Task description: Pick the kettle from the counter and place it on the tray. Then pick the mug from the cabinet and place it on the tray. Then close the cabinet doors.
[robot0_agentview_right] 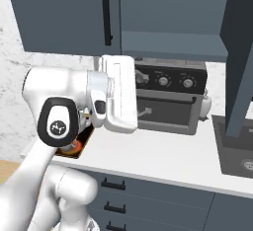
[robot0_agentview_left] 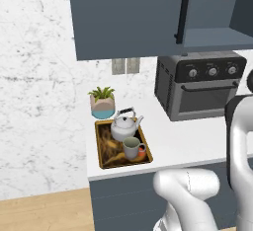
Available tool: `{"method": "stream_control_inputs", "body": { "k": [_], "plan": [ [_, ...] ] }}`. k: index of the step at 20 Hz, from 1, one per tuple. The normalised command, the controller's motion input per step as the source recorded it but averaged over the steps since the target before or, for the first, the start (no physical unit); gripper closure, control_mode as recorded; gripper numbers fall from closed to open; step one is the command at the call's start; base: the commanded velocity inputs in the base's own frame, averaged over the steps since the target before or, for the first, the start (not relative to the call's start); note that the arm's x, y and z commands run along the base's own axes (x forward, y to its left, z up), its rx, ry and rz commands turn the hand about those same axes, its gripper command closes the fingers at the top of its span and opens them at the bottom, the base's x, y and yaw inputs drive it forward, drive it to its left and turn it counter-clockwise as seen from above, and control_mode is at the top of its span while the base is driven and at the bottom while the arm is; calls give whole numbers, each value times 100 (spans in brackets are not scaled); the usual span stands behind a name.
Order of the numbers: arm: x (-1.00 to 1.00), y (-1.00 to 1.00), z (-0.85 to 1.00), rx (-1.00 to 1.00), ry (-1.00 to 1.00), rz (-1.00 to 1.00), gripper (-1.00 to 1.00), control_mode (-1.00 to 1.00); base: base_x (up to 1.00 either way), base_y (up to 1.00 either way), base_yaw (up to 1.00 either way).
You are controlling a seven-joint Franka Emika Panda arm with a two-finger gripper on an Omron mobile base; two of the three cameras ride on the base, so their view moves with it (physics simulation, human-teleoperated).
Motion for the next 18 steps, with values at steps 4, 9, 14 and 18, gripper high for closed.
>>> {"method": "stream_control_inputs", "body": {
  "k": [4, 9, 14, 18],
  "plan": [
    [-41, -78, 0, 4, -26, 0, -100, -100, 0, 0, 0],
    [-21, -91, 0, 8, -12, 0, -100, -100, 0, 0, 0],
    [-36, -61, 0, 14, -16, -2, -100, -100, 0, 0, 0],
    [-32, -33, 0, 12, -25, -8, -100, -100, 0, 0, 0]
  ]
}}
